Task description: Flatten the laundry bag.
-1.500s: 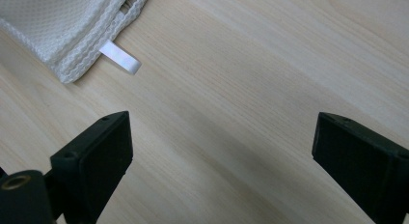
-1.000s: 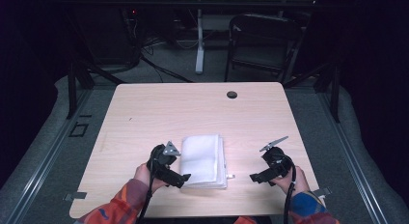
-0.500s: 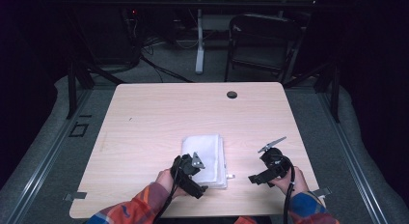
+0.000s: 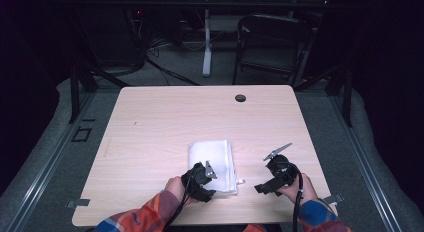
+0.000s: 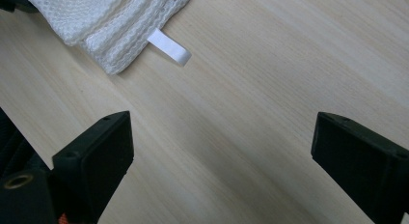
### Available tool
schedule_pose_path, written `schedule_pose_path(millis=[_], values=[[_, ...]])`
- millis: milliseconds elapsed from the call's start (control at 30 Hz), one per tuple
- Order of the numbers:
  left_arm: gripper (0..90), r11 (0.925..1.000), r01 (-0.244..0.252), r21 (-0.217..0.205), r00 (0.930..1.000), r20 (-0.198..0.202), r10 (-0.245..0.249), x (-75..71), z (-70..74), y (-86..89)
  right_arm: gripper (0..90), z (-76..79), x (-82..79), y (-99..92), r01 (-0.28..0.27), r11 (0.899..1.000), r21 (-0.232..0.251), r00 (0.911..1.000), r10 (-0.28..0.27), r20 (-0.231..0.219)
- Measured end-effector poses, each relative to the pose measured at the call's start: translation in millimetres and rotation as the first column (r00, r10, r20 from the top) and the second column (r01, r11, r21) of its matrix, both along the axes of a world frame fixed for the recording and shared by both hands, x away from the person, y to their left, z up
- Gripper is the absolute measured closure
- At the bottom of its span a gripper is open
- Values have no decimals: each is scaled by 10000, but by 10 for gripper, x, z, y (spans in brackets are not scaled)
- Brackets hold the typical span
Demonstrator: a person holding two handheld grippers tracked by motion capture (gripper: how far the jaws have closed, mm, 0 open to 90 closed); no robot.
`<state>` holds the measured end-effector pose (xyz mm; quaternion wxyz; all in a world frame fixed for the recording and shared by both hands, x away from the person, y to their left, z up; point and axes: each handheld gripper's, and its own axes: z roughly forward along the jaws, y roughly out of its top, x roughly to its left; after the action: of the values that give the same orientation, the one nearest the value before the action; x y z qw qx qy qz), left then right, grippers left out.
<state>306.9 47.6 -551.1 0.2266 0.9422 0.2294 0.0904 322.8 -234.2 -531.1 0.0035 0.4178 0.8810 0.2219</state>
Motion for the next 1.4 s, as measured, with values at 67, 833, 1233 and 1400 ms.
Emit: schedule_pose_path(millis=[67,833,1233,1400], values=[[442,9999,95,-105,9999,-96,-96,6,2,10,77,-9,-8,21,78,9998,198,9999,-76,-82],[505,9989,469,56,9989,-42,-469,26,27,14,101,-12,-21,171,-611,9981,-59,9981,611,-73],[763,9955,769,-555,9965,-292,-786,68,20,79,139,15,-5,310,-1132,9936,-30,9933,1132,236],[827,9933,789,-849,9961,-320,-819,90,38,120,162,-6,45,487,-1565,9873,-256,9868,1574,373]])
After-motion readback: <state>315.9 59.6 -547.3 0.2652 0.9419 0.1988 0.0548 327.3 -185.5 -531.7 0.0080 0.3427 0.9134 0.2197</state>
